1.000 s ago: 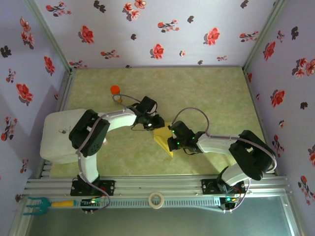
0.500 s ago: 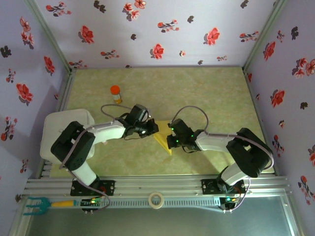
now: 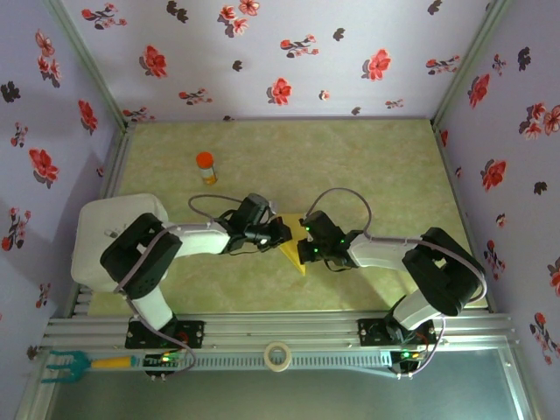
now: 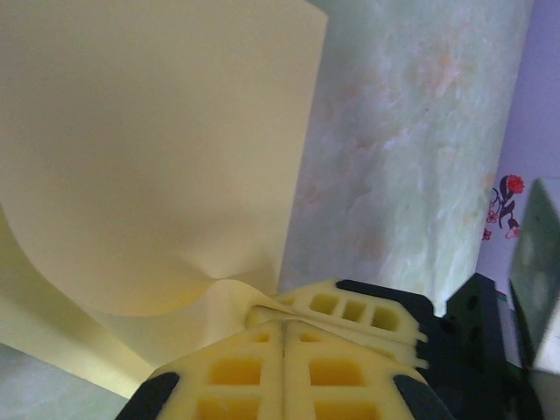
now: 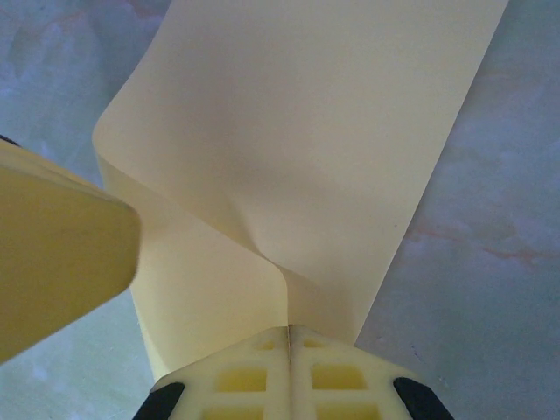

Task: Fold a paper plane with a square sheet of paper (pick it up from the middle)
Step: Third fold the triangle at the center of the table.

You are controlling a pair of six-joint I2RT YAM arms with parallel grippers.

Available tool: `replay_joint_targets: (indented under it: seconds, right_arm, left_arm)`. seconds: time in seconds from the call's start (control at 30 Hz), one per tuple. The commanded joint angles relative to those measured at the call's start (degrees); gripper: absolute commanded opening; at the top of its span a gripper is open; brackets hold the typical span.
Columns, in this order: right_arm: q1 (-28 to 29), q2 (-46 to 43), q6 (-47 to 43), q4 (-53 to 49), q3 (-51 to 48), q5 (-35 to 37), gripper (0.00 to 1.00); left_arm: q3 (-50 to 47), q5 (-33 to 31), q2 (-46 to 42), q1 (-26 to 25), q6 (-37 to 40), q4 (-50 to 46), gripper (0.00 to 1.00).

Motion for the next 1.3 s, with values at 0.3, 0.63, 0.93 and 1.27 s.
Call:
replay_joint_targets:
  seconds: [0.3,0.63,0.93,1.27]
  right_arm:
    - [-0.5,0.5,0.9,-0.8,0.5,0.9,0.00]
    - [-0.6,0.4,0.6,-0.7,0.6,0.3,0.00]
    - [-0.6,0.4,0.9,-0.7,0.8,0.0,0.00]
    - [-2.5,-7.6,4.1,-5.4,2.0,-1.4,0.21]
  left_arm:
    - [-1.6,-0.3,2.4,-0.5,-0.5,0.1,0.00]
    - [-1.6,-2.7,3.6,-0.4,1.6,-4.4,0.00]
    - [-1.5,-3.3,5.1,-0.4,2.5,-5.7,0.00]
    - [-1.5,-3.9,5.2,-0.3,2.9,-6.7,0.00]
